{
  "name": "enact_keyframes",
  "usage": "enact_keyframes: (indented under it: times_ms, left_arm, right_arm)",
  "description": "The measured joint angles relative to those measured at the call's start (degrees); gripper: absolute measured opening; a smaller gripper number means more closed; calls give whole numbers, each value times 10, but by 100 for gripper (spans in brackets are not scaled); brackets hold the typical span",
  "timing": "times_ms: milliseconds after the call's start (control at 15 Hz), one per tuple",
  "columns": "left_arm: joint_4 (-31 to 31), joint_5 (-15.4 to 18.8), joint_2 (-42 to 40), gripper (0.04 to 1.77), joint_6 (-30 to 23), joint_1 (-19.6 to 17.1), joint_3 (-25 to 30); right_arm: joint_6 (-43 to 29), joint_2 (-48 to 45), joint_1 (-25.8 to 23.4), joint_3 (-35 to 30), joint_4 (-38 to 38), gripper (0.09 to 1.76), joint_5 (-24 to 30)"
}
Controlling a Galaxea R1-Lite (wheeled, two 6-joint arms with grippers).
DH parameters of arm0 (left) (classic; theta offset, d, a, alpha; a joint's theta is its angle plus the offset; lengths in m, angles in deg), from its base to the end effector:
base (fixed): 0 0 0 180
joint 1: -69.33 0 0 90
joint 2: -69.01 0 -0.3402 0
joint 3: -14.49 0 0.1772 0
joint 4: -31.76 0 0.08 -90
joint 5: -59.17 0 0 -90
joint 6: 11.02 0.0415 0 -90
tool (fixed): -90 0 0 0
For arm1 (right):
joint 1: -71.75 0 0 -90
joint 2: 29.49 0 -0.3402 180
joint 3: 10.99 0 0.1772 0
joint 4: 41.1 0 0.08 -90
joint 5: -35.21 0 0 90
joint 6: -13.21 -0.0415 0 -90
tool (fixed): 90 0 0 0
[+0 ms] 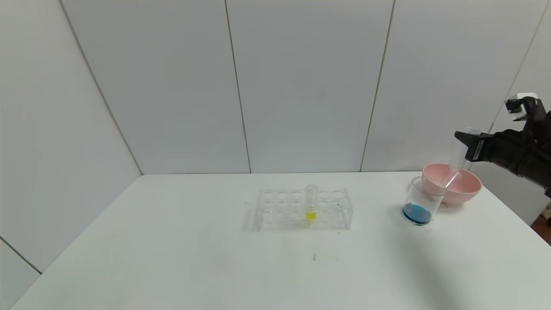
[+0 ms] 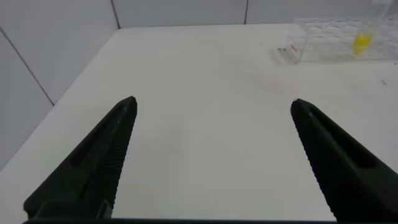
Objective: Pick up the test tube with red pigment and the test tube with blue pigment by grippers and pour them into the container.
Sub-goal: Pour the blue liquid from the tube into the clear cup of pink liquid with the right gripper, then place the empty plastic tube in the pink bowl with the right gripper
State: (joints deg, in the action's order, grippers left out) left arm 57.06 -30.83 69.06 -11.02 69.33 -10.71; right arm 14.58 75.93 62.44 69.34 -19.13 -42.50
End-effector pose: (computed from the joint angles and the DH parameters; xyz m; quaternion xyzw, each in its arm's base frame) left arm -0.0583 0.0000 0.0753 0.0000 0.0013 0.0000 1.0000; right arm 0.3678 -0.0514 0.2463 -0.0068 0.0264 0.0263 0.9993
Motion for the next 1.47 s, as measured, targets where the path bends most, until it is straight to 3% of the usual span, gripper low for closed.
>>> enact_keyframes:
  times_ms: [400,800,1067,1467]
  left_arm:
    - [0,0,0,176,0,0,0]
    - [0,0,0,176,0,0,0]
    - [0,0,0,176,0,0,0]
    - [0,0,0,176,0,0,0]
  right_arm:
    - [-8,106,-45,56,62,50,-45]
    - [-28,167,-48,94,74,51,-43]
    - [-28,177,-45,95,77,100,-47]
    - [-27,176,-11,88,108,138,-56]
